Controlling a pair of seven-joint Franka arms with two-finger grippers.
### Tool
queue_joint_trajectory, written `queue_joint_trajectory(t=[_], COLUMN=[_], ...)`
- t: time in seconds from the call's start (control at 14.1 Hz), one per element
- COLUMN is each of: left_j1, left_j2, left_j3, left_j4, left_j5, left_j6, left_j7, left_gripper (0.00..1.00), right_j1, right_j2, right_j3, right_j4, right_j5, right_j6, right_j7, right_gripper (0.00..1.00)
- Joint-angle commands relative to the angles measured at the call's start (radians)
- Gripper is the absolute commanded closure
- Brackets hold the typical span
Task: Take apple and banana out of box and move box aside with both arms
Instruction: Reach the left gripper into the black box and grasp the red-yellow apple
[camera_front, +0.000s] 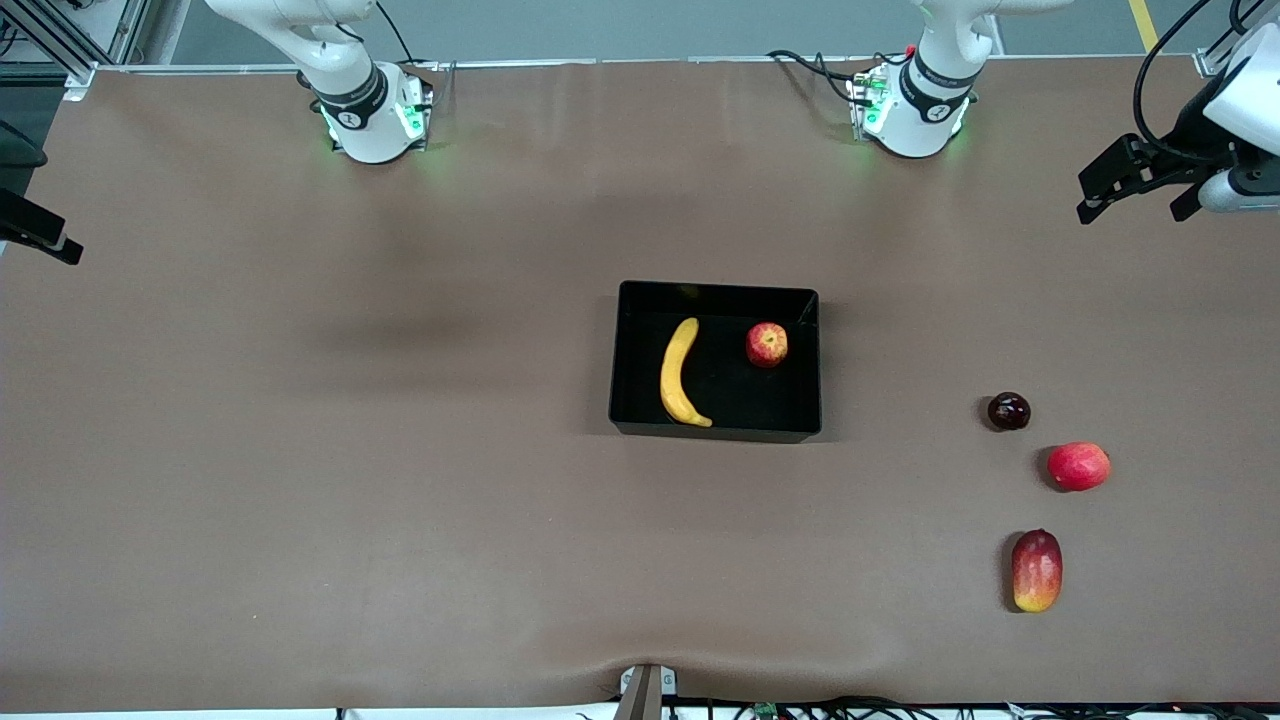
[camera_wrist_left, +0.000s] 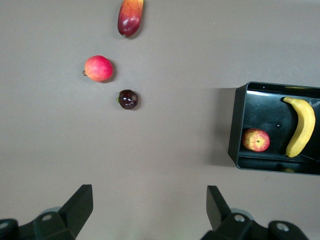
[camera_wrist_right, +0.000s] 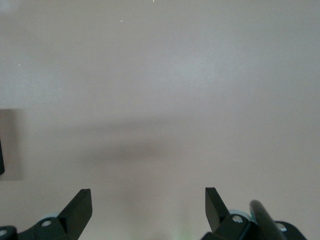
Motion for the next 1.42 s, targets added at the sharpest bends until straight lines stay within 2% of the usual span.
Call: queue_joint_trajectory(t=[0.0,0.57,0.71,0.78,1.13,1.34], left_j1=[0.006,-0.013,-0.014,-0.011,-0.014,-0.02], left_j2=[0.008,0.044,0.08,0.1,0.215,0.266], left_j3=[-0.001,-0.015,-0.071,-0.103,-0.263,-0.352], left_j4=[0.018,0.004,-0.003,-0.009,-0.055,-0.155], left_j5=[-0.005,-0.008,-0.008,-0.008,-0.005,-0.003], left_j6=[-0.012,-0.014,-0.009,-0.006,0.121,0.317], left_j7=[0.003,0.0,-0.015,-0.034,-0.222,-0.356], left_gripper=[0.0,0.0,0.0,0.0,0.0,0.0], right_j1=[-0.018,-0.008,-0.023,-0.04,-0.04,-0.034], right_j2=[-0.017,-0.017,-0.015,-0.014,-0.012,-0.009], right_j3=[0.009,0.014,0.006,0.006,0.009,0.014], right_j4=[-0.008,0.001,-0.001,-0.001,0.002,0.019], right_j5=[0.014,0.025,0.133,0.155,0.146,0.098], right_j6=[0.007,0.009,0.013,0.012,0.01,0.004], right_j7=[-0.01,-0.014,-0.01,-0.013,-0.017,-0.017], right_gripper=[0.0,0.0,0.0,0.0,0.0,0.0])
